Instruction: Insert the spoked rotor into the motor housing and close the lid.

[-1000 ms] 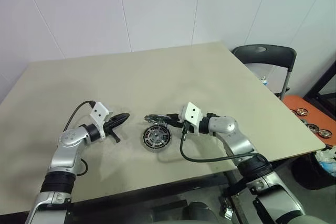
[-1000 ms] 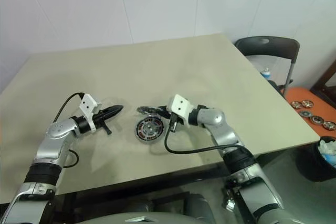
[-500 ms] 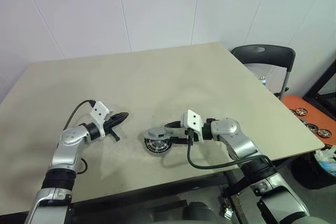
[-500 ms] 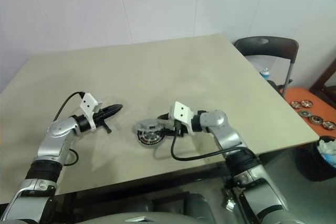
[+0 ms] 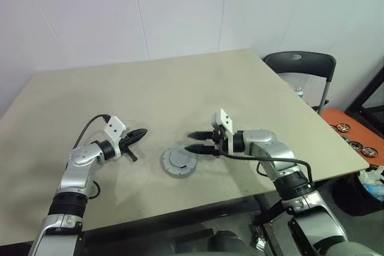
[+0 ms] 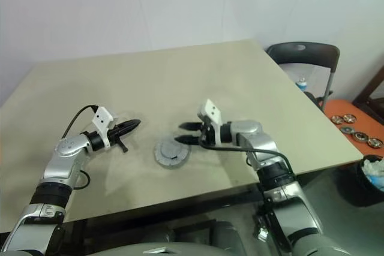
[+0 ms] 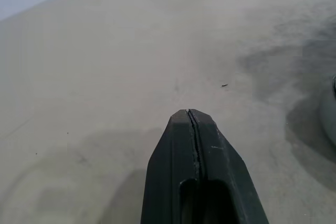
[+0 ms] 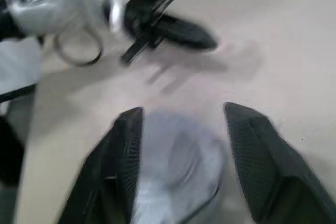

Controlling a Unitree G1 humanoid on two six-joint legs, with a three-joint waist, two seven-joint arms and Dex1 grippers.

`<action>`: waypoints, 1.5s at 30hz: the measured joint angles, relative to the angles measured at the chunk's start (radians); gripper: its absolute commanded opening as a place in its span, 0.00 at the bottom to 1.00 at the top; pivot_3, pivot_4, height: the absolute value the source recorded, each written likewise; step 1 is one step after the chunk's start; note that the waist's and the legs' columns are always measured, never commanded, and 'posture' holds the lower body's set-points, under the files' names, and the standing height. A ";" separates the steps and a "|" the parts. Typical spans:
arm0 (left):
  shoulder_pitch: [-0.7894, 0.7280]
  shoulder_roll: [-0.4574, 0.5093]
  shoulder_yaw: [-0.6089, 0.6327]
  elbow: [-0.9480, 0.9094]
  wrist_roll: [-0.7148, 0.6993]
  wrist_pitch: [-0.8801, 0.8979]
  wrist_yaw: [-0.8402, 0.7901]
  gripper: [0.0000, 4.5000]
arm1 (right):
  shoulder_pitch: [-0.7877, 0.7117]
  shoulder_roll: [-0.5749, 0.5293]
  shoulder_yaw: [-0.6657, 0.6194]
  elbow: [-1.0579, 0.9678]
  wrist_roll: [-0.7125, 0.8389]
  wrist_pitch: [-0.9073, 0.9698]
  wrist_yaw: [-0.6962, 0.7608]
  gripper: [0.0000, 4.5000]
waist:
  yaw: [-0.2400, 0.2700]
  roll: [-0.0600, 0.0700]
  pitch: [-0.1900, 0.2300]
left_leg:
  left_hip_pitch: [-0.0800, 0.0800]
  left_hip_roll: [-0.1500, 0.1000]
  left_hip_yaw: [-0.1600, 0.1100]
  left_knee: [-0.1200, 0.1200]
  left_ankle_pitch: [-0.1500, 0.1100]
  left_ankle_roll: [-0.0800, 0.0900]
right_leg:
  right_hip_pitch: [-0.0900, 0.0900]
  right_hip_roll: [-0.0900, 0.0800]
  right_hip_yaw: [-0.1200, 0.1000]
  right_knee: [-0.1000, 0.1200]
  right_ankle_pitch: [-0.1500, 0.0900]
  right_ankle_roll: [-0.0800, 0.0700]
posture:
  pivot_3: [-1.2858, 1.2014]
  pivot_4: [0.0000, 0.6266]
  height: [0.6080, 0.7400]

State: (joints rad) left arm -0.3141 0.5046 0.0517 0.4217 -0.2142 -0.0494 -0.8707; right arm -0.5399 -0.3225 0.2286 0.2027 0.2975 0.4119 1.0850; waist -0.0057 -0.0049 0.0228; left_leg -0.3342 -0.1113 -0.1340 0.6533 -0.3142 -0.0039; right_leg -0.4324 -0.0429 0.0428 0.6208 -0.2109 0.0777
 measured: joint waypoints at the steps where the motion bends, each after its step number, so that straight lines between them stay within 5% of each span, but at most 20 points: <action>1: 0.000 0.000 0.000 -0.001 0.000 0.001 -0.001 0.00 | 0.000 0.000 0.012 0.000 -0.021 -0.017 -0.009 0.78 | 0.003 0.000 0.000 | 0.000 0.000 0.000 0.000 0.000 0.000 | 0.000 0.000 0.000 0.000 0.000 0.000 | 0.52 0.00 1.00; 4: 0.003 -0.004 0.000 -0.025 -0.014 0.021 -0.016 0.00 | 0.003 0.002 0.088 0.006 -0.100 -0.074 -0.023 1.00 | 0.005 0.000 0.000 | -0.001 -0.001 0.001 0.000 0.000 0.000 | 0.000 -0.001 0.000 -0.001 0.000 0.000 | 0.52 0.00 1.00; 16: 0.055 0.021 0.015 -0.124 -0.069 0.091 -0.058 0.00 | -0.024 0.030 0.166 0.077 -0.213 -0.130 -0.065 1.00 | -0.005 -0.001 0.000 | 0.009 0.000 0.001 -0.001 0.000 0.000 | 0.008 0.000 0.000 0.000 0.000 0.000 | 0.52 0.00 1.00; 34: 0.055 0.022 0.013 -0.127 -0.055 0.084 -0.022 0.00 | -0.004 0.031 0.169 0.058 -0.176 0.010 -0.031 1.00 | -0.004 -0.003 -0.002 | 0.014 0.000 0.001 -0.002 0.000 0.000 | 0.013 0.000 0.000 -0.001 0.000 0.000 | 0.52 0.00 1.00; 40: 0.055 0.022 0.012 -0.125 -0.048 0.082 -0.016 0.00 | -0.004 0.033 0.184 0.060 -0.177 -0.010 -0.031 0.72 | -0.005 -0.003 -0.002 | 0.015 0.001 0.001 -0.002 0.000 -0.001 | 0.013 0.001 0.000 0.000 0.000 0.000 | 0.52 0.00 1.00; 45: 0.054 0.022 0.012 -0.116 -0.039 0.080 -0.013 0.00 | -0.004 0.029 0.186 0.061 -0.176 -0.018 -0.031 0.72 | -0.005 -0.003 -0.003 | 0.015 0.001 0.001 -0.002 0.000 -0.001 | 0.014 0.002 0.000 -0.001 0.000 0.000 | 0.52 0.00 1.00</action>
State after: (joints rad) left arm -0.2596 0.5268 0.0635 0.3053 -0.2530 0.0309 -0.8841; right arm -0.5436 -0.2931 0.4148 0.2634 0.1215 0.3941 1.0538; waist -0.0102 -0.0080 0.0202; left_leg -0.3192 -0.1099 -0.1335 0.6517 -0.3138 -0.0047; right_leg -0.4183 -0.0414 0.0429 0.6201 -0.2112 0.0778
